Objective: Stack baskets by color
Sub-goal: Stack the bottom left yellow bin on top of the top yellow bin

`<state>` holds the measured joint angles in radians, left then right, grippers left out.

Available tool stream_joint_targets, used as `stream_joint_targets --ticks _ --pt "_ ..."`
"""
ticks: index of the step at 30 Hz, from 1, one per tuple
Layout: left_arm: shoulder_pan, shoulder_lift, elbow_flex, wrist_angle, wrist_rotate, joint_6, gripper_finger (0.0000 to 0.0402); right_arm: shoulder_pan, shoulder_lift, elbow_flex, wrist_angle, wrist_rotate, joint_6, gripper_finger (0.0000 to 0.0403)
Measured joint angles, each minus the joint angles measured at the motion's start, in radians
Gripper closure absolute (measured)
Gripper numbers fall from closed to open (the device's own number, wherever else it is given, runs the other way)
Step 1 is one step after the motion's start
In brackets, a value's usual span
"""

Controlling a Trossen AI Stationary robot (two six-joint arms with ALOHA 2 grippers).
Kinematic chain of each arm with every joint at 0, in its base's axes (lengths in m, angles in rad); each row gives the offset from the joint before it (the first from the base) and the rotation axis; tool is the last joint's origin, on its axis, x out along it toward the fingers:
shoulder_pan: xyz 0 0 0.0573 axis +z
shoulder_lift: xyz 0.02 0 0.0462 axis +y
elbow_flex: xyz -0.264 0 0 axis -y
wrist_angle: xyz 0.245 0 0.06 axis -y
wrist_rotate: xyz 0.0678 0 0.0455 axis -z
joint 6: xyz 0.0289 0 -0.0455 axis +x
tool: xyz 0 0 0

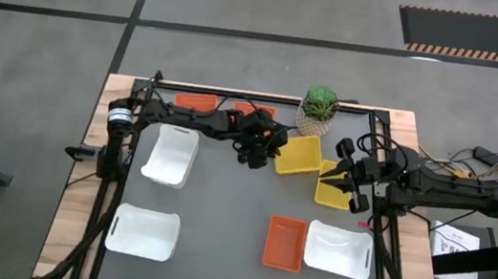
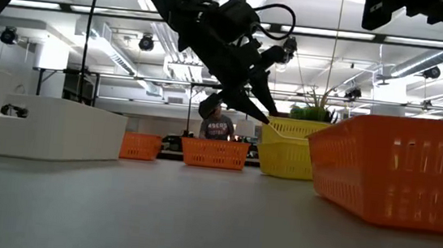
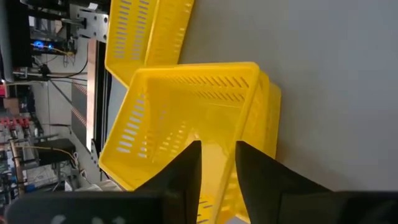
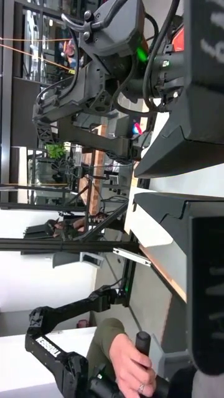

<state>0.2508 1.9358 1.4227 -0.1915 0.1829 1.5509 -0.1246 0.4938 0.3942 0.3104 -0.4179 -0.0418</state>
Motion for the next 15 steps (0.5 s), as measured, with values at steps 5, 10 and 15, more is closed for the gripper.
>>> stream_joint_targets --ticks 5,10,15 --pt "-0.003 -0.056 -0.001 0.022 -0.009 -0.007 0.0317 0.000 0.000 0.000 -0.005 0.000 0.000 0.0360" --pt "0.034 -0.069 -0.009 0.239 -0.005 -0.290 0.0332 0.000 0.000 0.000 -0.008 0.000 -0.002 0.0360" --pt "0.046 -0.050 -0.048 0.280 -0.007 -0.340 0.0367 0.000 0.000 0.000 -0.008 0.000 -0.002 0.0360"
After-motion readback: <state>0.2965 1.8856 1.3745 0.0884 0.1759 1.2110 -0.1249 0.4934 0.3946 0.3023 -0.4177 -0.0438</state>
